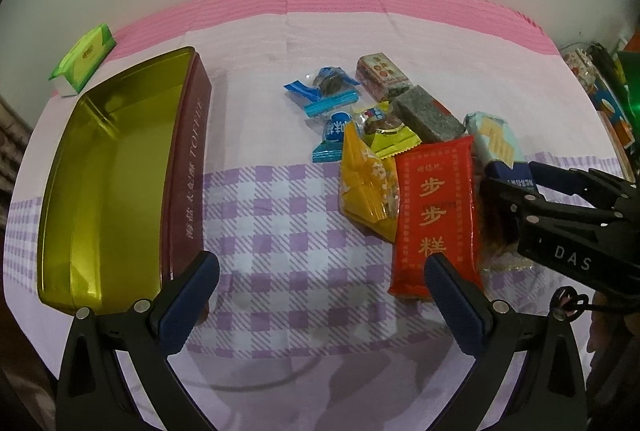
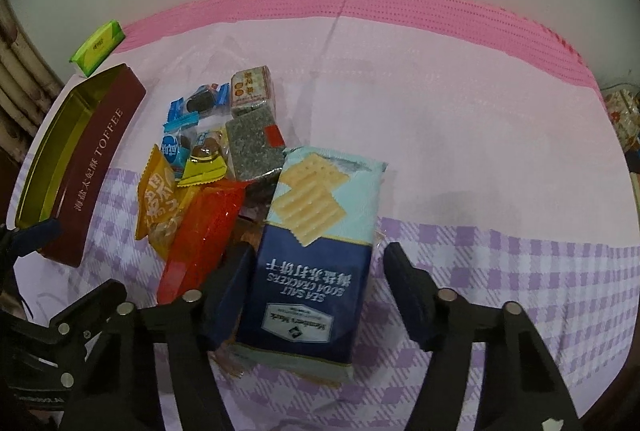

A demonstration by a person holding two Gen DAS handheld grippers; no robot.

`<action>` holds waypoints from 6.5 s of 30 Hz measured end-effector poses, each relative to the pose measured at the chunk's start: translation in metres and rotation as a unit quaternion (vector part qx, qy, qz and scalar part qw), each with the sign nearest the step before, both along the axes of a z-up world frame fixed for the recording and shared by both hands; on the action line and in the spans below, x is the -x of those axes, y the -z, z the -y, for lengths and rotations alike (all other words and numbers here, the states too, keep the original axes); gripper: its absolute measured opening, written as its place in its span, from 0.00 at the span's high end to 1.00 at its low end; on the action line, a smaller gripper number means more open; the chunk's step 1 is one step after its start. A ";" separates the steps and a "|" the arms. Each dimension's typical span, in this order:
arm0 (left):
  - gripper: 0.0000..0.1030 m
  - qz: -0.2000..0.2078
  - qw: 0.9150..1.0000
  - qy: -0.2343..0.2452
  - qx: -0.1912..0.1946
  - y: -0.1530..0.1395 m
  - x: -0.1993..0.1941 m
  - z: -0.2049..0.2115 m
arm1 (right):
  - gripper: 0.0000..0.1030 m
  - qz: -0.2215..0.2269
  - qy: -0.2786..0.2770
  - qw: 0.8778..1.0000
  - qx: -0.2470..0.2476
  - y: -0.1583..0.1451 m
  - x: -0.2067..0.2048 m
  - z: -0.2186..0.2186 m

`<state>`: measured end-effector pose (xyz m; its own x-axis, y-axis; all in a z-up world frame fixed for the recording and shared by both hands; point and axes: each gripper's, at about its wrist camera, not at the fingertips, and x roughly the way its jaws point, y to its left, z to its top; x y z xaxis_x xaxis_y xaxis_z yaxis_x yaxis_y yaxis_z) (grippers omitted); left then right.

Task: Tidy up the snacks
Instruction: 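Grasp the blue soda cracker pack with the right gripper, then grasp the yellow wrapped pastry with the left gripper while the right holds crackers, then carry the yellow pastry over the gold tin and release it, then carry the soda cracker pack into the gold tin and release it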

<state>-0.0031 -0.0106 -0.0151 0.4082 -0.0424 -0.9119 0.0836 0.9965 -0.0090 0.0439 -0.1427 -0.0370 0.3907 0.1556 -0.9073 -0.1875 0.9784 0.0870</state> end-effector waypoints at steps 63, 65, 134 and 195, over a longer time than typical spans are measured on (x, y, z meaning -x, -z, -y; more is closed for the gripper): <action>0.60 -0.068 0.996 0.016 0.060 0.032 -0.075 0.008 | 0.51 -0.024 0.076 0.996 0.044 0.018 0.003 0.084; 0.61 -0.065 0.996 0.017 0.061 0.033 -0.073 0.006 | 0.50 -0.024 0.076 0.996 0.044 0.018 0.003 0.084; 0.62 -0.057 0.991 -0.080 -0.089 0.028 -0.132 -0.228 | 0.40 -0.038 0.101 0.993 0.047 0.025 -0.022 0.085; 0.22 0.048 0.936 -0.349 -0.006 -0.031 0.052 -0.343 | 0.55 -0.003 -0.111 0.990 -0.082 -0.047 -0.015 -0.224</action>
